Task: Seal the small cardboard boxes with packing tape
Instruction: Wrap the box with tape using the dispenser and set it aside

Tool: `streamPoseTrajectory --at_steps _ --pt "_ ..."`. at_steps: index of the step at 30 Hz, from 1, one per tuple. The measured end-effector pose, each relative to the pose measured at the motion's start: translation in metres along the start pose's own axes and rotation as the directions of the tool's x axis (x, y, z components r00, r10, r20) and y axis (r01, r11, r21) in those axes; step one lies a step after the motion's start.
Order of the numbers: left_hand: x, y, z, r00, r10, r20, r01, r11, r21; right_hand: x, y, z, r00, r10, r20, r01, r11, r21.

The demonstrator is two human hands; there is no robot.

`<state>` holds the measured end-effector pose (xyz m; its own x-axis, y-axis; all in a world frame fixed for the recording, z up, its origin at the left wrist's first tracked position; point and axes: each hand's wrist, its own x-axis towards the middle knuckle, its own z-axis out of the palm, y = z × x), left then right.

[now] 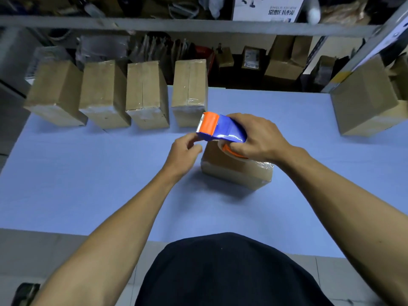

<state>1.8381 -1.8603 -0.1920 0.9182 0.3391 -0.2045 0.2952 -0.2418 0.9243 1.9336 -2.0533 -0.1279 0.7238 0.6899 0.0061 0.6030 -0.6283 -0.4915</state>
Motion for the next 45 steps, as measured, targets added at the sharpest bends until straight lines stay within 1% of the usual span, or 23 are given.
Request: streamPoseTrajectory --at_steps 1,2,3,4,6,8,11,13,15,17,21,26,30,33,35,39,45 --pt "0.005 0.009 -0.003 0.990 -0.116 -0.082 0.098 0.976 -0.194 0.001 -0.002 0.002 1.000 -0.012 -0.003 0.012 1.000 -0.020" --pt "0.011 0.019 -0.007 0.968 -0.234 -0.095 0.188 0.918 -0.350 0.003 -0.003 0.003 1.000 -0.021 -0.004 0.021 0.999 -0.030" --pt "0.016 0.028 -0.010 0.947 -0.319 -0.046 0.267 0.857 -0.441 0.004 -0.003 0.004 1.000 -0.025 -0.007 0.025 0.999 -0.028" --pt "0.020 0.033 -0.012 0.934 -0.357 0.018 0.325 0.827 -0.460 0.004 -0.002 0.004 1.000 -0.026 -0.008 0.026 0.999 -0.022" --pt "0.023 0.038 -0.015 0.927 -0.360 0.103 0.369 0.831 -0.416 0.004 0.000 0.004 1.000 -0.022 -0.012 0.022 1.000 -0.017" --pt "0.024 0.037 -0.016 0.923 -0.358 0.137 0.382 0.832 -0.401 0.003 0.002 0.004 1.000 -0.017 -0.014 0.016 1.000 -0.015" --pt "0.027 0.036 -0.017 0.917 -0.377 0.132 0.397 0.827 -0.397 0.003 0.002 0.004 1.000 -0.019 -0.002 0.019 1.000 -0.011" --pt "0.028 0.034 -0.014 0.910 -0.399 0.116 0.413 0.835 -0.363 0.005 0.001 0.003 0.999 -0.023 0.022 0.023 1.000 -0.017" --pt "0.028 0.031 -0.009 0.908 -0.412 0.078 0.415 0.860 -0.296 0.006 -0.001 0.001 0.997 -0.036 0.072 0.040 0.998 -0.053" --pt "0.027 0.026 -0.003 0.908 -0.414 0.059 0.414 0.869 -0.270 0.006 -0.003 0.001 0.993 -0.043 0.110 0.056 0.991 -0.118" --pt "0.027 0.015 0.008 0.892 -0.448 0.064 0.442 0.834 -0.329 0.002 -0.005 -0.002 0.990 -0.031 0.137 0.058 0.978 -0.202" --pt "0.025 0.008 0.021 0.866 -0.496 0.070 0.485 0.796 -0.362 -0.008 -0.005 -0.004 0.988 -0.003 0.152 0.038 0.973 -0.229" --pt "0.022 0.000 0.008 0.839 -0.544 -0.028 0.492 0.779 -0.388 -0.018 0.002 -0.010 0.985 0.020 0.172 0.027 0.963 -0.269" --pt "0.015 -0.011 -0.002 0.830 -0.556 0.038 0.521 0.748 -0.411 -0.025 0.012 -0.016 0.980 0.032 0.195 0.028 0.955 -0.295" --pt "0.015 -0.014 -0.001 0.836 -0.546 0.052 0.519 0.758 -0.395 -0.027 0.013 -0.017 0.981 0.036 0.191 0.020 0.959 -0.283" --pt "0.023 -0.006 0.009 0.858 -0.510 0.061 0.498 0.796 -0.345 -0.031 0.018 -0.020 0.988 0.054 0.143 -0.019 0.971 -0.237" --pt "0.025 -0.015 0.021 0.844 -0.530 0.076 0.525 0.791 -0.315 -0.030 0.023 -0.018 0.990 0.044 0.137 -0.013 0.975 -0.220"
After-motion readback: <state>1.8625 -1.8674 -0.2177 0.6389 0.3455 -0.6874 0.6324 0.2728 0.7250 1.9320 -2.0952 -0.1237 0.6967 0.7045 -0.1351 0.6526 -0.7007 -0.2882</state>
